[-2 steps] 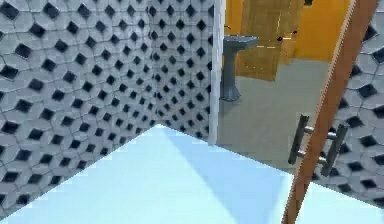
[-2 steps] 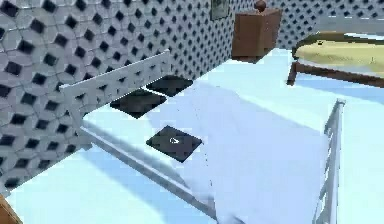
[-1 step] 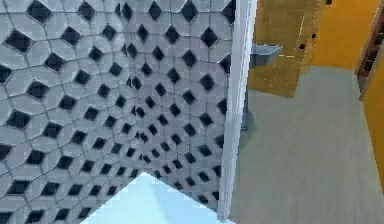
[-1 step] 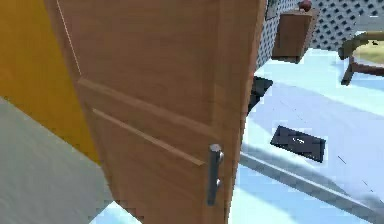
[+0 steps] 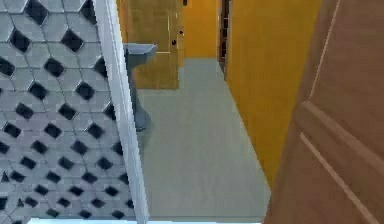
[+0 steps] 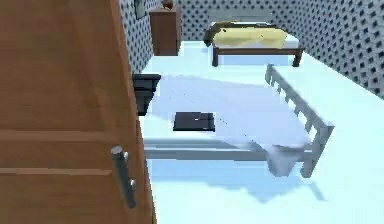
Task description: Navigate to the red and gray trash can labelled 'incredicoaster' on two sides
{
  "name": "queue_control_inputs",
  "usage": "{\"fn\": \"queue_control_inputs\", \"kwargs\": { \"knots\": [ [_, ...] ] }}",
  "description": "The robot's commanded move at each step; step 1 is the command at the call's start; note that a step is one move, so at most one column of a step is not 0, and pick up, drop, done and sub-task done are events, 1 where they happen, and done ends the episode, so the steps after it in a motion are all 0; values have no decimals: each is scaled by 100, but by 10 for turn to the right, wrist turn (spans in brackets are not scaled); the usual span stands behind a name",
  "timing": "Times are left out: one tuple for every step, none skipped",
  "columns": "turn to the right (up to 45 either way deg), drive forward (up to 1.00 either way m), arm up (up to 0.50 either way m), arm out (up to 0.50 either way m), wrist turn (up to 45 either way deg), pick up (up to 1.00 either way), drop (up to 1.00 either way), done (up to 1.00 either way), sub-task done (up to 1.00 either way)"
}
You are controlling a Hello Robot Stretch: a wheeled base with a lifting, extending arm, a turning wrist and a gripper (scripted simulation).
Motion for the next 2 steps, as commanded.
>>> {"fn": "queue_control_inputs", "kwargs": {
  "knots": [
    [0, 100, 0, 0, 0, 0, 0, 0, 0],
    [120, 0, 0, 0, 0, 0, 0, 0, 0]
  ]
}}
